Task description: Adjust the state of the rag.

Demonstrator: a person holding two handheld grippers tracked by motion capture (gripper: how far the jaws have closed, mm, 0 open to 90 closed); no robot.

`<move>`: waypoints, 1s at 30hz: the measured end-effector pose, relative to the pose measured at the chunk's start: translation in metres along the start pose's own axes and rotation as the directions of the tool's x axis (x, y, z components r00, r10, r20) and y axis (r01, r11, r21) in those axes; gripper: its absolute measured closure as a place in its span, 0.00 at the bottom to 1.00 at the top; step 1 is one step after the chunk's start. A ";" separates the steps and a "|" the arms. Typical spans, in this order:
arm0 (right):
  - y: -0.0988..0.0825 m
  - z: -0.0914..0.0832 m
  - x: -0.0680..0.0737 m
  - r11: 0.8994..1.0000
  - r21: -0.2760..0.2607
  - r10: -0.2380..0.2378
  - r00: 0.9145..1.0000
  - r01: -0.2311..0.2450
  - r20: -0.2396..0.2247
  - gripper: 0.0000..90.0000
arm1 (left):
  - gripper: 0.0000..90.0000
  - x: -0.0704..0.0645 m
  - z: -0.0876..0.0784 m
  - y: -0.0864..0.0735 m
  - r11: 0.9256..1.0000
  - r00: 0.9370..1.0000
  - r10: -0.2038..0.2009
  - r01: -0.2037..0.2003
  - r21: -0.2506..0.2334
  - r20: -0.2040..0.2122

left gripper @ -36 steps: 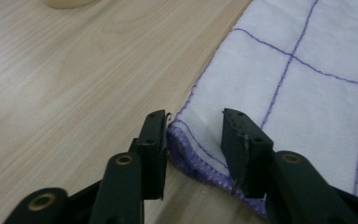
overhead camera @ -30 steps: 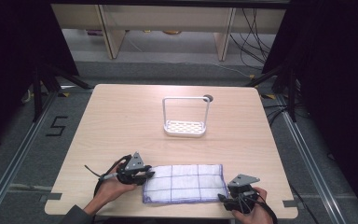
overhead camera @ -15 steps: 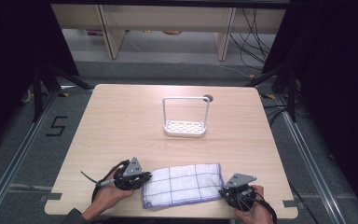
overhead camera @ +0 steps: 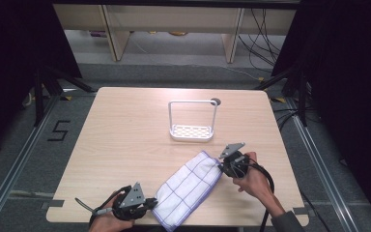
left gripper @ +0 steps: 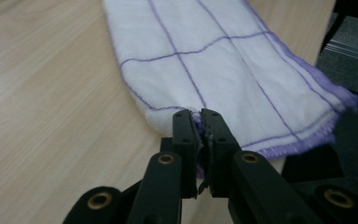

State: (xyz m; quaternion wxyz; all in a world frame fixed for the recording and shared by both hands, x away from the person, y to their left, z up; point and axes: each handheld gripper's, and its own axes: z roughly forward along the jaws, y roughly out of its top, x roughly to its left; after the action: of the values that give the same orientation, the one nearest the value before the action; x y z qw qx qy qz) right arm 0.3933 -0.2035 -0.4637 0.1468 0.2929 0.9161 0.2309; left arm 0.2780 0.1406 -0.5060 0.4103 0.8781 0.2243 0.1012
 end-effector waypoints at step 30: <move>0.063 0.056 -0.037 0.982 -0.157 0.115 0.993 -0.108 0.038 0.60 | 0.41 -0.022 0.020 0.028 0.983 0.994 -0.063 0.076 -0.165 0.085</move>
State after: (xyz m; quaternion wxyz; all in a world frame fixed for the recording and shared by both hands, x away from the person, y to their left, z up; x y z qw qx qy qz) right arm 0.4746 -0.1617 -0.4741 0.1775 0.3368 0.8740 0.3020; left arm 0.2750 0.1008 -0.4977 0.4949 0.8352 0.2291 0.0705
